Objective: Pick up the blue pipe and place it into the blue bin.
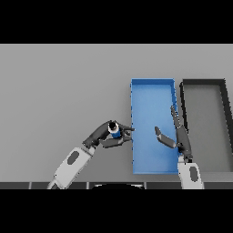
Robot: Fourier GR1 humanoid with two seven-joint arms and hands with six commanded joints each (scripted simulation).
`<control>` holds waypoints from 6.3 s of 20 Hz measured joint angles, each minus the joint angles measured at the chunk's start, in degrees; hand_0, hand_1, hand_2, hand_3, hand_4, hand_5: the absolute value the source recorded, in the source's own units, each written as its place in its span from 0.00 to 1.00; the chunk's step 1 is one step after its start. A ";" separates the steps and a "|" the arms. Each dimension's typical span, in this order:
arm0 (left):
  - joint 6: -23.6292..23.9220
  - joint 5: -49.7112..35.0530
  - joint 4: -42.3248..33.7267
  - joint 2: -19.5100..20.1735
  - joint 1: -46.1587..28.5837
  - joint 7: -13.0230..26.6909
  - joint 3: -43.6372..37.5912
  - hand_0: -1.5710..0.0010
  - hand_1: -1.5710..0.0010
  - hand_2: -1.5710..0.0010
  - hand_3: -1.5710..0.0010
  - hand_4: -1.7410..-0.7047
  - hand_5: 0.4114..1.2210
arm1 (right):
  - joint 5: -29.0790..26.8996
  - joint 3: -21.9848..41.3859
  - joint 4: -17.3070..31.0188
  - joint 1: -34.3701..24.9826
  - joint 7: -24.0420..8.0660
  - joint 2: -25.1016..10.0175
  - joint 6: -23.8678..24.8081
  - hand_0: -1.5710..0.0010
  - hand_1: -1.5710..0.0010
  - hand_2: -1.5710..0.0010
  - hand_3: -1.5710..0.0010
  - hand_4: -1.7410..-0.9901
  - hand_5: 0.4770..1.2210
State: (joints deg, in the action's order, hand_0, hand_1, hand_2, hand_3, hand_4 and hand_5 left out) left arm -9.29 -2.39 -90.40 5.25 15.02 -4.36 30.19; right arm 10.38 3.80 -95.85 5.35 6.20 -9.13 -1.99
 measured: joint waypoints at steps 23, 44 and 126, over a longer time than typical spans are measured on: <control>-5.24 3.96 -0.64 -2.88 -1.46 2.26 -2.68 0.00 0.00 0.00 0.00 0.26 1.00 | -10.56 9.75 -25.62 -3.80 -25.70 -2.10 -11.43 1.00 1.00 0.96 1.00 0.60 0.11; -10.22 6.59 0.74 -5.98 -2.10 4.38 -6.64 0.00 0.00 0.00 0.00 0.14 1.00 | -14.52 17.64 -12.43 -35.01 -38.41 4.23 -19.63 0.55 0.55 0.53 0.62 0.45 0.03; -15.66 13.72 -2.62 -6.60 -6.02 11.05 -9.61 1.00 1.00 1.00 1.00 0.83 0.02 | -27.10 11.01 -3.62 -14.23 -33.12 -24.69 27.77 0.62 0.65 0.65 0.79 0.54 1.00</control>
State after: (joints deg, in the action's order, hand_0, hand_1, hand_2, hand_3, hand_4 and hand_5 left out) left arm -24.95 11.32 -93.02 -1.35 9.00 6.68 20.58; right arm -16.72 14.81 -99.48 -8.88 -26.92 -33.82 25.78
